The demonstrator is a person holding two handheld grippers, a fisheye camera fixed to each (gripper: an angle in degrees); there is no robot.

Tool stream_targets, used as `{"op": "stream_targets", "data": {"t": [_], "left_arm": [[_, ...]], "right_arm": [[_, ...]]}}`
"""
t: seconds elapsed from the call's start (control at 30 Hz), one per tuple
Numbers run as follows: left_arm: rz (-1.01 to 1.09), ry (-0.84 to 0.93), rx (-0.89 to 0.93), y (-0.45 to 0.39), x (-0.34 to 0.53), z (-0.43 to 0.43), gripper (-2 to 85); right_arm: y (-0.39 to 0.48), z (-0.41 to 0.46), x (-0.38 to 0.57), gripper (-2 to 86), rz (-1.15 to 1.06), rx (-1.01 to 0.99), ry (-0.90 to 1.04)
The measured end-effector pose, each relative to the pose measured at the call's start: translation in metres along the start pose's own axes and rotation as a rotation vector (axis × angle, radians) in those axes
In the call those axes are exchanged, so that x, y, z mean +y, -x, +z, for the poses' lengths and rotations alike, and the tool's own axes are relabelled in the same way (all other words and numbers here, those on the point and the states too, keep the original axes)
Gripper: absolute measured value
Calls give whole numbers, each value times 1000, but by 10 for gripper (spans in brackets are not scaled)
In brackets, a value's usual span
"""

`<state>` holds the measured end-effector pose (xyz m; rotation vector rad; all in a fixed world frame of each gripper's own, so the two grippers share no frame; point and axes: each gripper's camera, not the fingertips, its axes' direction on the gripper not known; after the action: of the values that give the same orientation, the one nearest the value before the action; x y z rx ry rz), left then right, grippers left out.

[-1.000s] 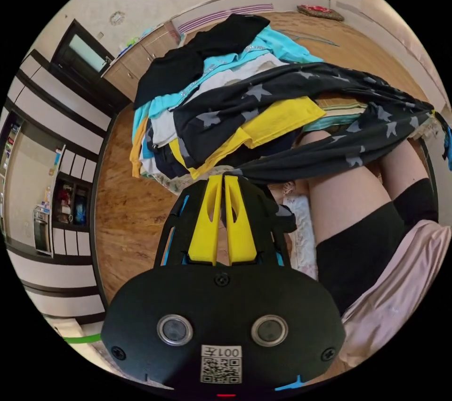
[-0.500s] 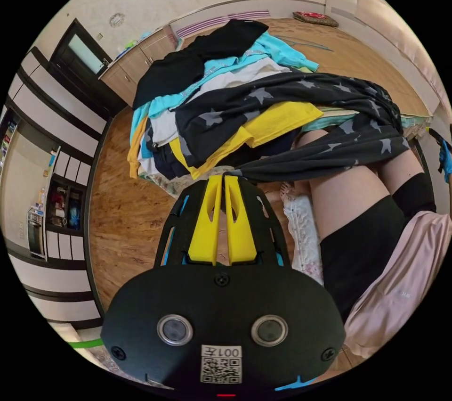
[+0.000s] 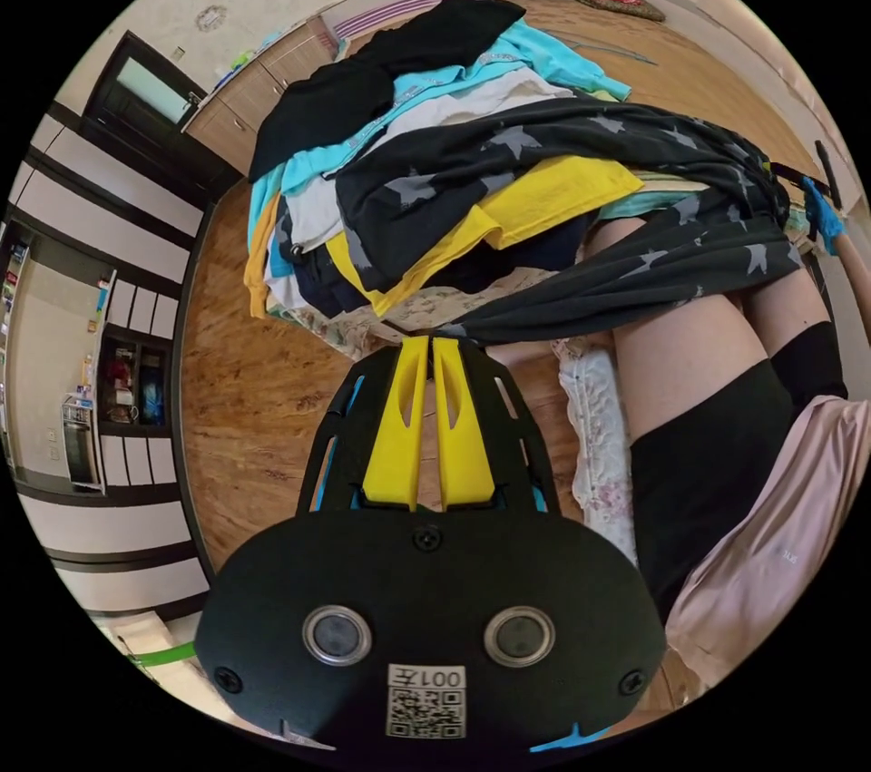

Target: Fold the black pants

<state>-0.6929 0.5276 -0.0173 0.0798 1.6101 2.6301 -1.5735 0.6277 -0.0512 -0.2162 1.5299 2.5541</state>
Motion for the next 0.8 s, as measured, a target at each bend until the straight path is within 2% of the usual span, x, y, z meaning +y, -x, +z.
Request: {"op": "stream_targets", "data": {"t": [0.13, 0.27, 0.43, 0.53, 0.6, 0.7, 0.77, 0.8], "left_arm": [[-19, -1, -2, 1, -3, 3, -16], [0, -27, -67, -1, -15, -2, -16], [35, -73, -134, -8, -25, -16, -15], [50, -65, -121, -10, -25, -17, -16], [38, -30, -108, -8, -22, -10, -16], [6, 11, -86, -7, -14, 1, -16], [-1, 19, -79, -6, -8, 4, -16], [0, 22, -76, -6, -4, 4, -16]], "right_arm": [[3, 3, -7, 76, 51, 48, -34], [-13, -18, -20, 69, 67, 149, -145], [-53, -44, -50, 67, 144, 73, -200], [-72, -41, -65, 66, 205, 4, -163], [-75, -25, -69, 64, 173, -51, -97], [-69, -14, -54, 69, 86, 12, -68], [-68, -21, -36, 62, 70, 49, -96], [-67, -34, -18, 57, 62, 70, -170]]}}
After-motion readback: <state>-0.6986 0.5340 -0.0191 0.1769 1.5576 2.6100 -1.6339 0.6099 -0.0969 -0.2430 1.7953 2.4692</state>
